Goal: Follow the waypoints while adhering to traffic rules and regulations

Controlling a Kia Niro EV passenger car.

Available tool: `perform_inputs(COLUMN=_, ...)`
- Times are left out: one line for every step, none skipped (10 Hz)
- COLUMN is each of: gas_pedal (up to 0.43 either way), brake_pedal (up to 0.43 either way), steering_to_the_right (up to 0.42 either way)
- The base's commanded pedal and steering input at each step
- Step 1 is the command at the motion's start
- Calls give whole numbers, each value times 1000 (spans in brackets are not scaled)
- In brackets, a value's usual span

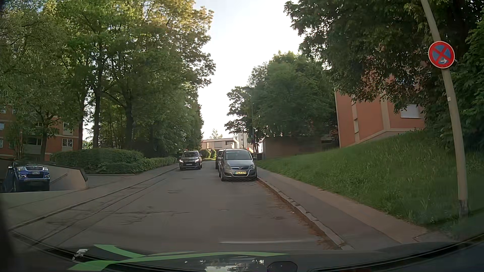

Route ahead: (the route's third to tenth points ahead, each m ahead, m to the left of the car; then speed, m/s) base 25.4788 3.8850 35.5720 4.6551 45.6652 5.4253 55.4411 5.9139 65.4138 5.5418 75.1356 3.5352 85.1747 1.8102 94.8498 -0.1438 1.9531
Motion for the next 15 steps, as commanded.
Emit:
perform_inputs(gas_pedal=98, brake_pedal=0, steering_to_the_right=-42)
perform_inputs(gas_pedal=98, brake_pedal=0, steering_to_the_right=-44)
perform_inputs(gas_pedal=98, brake_pedal=0, steering_to_the_right=-46)
perform_inputs(gas_pedal=98, brake_pedal=0, steering_to_the_right=-46)
perform_inputs(gas_pedal=98, brake_pedal=0, steering_to_the_right=-46)
perform_inputs(gas_pedal=98, brake_pedal=0, steering_to_the_right=-48)
perform_inputs(gas_pedal=98, brake_pedal=0, steering_to_the_right=-48)
perform_inputs(gas_pedal=98, brake_pedal=0, steering_to_the_right=-49)
perform_inputs(gas_pedal=98, brake_pedal=0, steering_to_the_right=-49)
perform_inputs(gas_pedal=98, brake_pedal=0, steering_to_the_right=-50)
perform_inputs(gas_pedal=98, brake_pedal=0, steering_to_the_right=-51)
perform_inputs(gas_pedal=98, brake_pedal=0, steering_to_the_right=-56)
perform_inputs(gas_pedal=110, brake_pedal=0, steering_to_the_right=-62)
perform_inputs(gas_pedal=110, brake_pedal=0, steering_to_the_right=-67)
perform_inputs(gas_pedal=118, brake_pedal=0, steering_to_the_right=-72)
